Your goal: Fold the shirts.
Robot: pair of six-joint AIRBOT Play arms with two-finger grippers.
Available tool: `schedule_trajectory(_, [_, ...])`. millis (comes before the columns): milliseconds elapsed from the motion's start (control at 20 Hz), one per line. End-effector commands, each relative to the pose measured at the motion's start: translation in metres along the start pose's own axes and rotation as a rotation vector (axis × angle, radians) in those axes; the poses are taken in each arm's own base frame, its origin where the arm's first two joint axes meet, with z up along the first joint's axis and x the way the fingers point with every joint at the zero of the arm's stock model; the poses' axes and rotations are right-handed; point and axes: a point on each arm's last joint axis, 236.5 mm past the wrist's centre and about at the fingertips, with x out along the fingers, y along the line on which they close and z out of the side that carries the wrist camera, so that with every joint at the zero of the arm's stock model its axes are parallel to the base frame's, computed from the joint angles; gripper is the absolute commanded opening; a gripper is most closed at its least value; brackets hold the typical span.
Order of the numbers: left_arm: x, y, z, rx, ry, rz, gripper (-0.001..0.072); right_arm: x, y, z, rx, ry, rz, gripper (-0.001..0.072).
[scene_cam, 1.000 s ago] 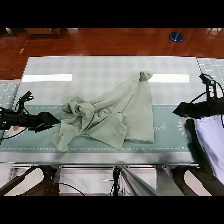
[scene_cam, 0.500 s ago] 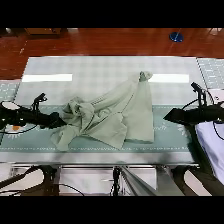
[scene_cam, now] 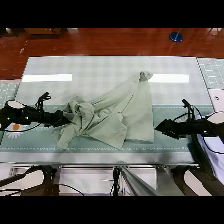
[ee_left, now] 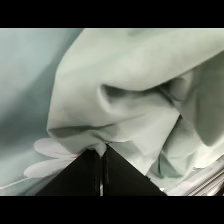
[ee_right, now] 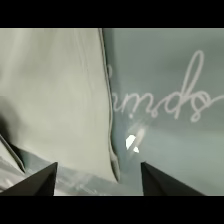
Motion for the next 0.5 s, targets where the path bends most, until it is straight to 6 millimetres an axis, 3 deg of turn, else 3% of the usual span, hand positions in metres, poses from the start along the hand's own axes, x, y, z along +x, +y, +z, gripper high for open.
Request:
schedule_trajectory(0, [0.0, -0.003, 0.0, 0.01, 0.005, -0.009, 0.0028, 0.012, 0.001, 0.009, 0.08, -0.07, 0.046, 0.0573])
schedule_trajectory(100, [-0.002, -0.005, 0.003, 0.013, -0.004, -0.012, 0.0028, 0.023, -0.003, 0.002, 0.085, -0.019, 0.031, 0.0573])
schedule_trajectory(250, [-0.005, -0.011, 0.007, 0.016, -0.012, -0.031, 0.0028, 0.055, -0.003, -0.013, 0.076, 0.068, -0.014, 0.057])
schedule_trajectory(350, [-0.007, -0.013, 0.009, 0.021, -0.015, -0.034, 0.0028, 0.078, 0.003, -0.016, 0.091, 0.084, -0.021, 0.0433])
schedule_trajectory(450, [-0.008, -0.014, 0.012, 0.025, -0.02, -0.034, 0.0028, 0.093, 0.014, -0.015, 0.134, 0.077, 0.011, 0.0119])
